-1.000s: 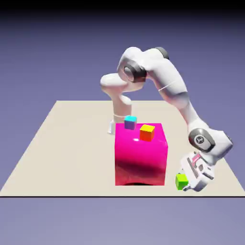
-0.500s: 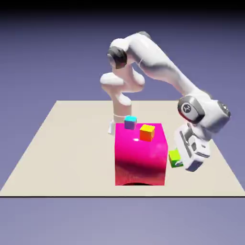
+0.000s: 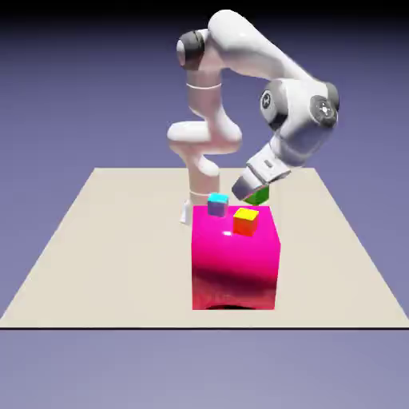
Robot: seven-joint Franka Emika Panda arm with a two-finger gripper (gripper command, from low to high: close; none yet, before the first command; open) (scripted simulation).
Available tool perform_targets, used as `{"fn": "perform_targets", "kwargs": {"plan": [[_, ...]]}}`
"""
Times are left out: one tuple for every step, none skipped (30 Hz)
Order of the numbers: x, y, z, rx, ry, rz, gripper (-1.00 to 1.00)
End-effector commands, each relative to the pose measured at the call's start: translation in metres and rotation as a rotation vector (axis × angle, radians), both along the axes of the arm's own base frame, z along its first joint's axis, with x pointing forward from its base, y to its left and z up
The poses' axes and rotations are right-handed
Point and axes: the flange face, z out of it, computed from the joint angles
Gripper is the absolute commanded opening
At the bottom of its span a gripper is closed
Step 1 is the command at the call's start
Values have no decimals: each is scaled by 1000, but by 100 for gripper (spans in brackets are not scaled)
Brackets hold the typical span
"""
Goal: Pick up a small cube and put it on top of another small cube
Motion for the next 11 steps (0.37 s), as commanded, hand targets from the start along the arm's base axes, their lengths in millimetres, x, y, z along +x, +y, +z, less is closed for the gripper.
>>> {"fn": "perform_targets", "kwargs": {"plan": [[0, -1, 0, -4, -2, -4, -100], [0, -1, 0, -4, -2, -4, -100], [-3, -4, -11, -4, -2, -3, -100], [-6, -7, -21, -4, -2, -3, -100], [-10, -10, -32, -4, -2, -3, -100], [-15, -14, -42, -4, -2, -3, -100], [-19, -17, -53, -4, -2, -3, -100], [-23, -20, -60, -4, -2, -4, -100], [-23, -20, -60, -4, -2, -4, 100], [-23, -20, -60, -4, -2, -4, 100], [-18, -16, -50, -4, -2, -3, 100]]}}
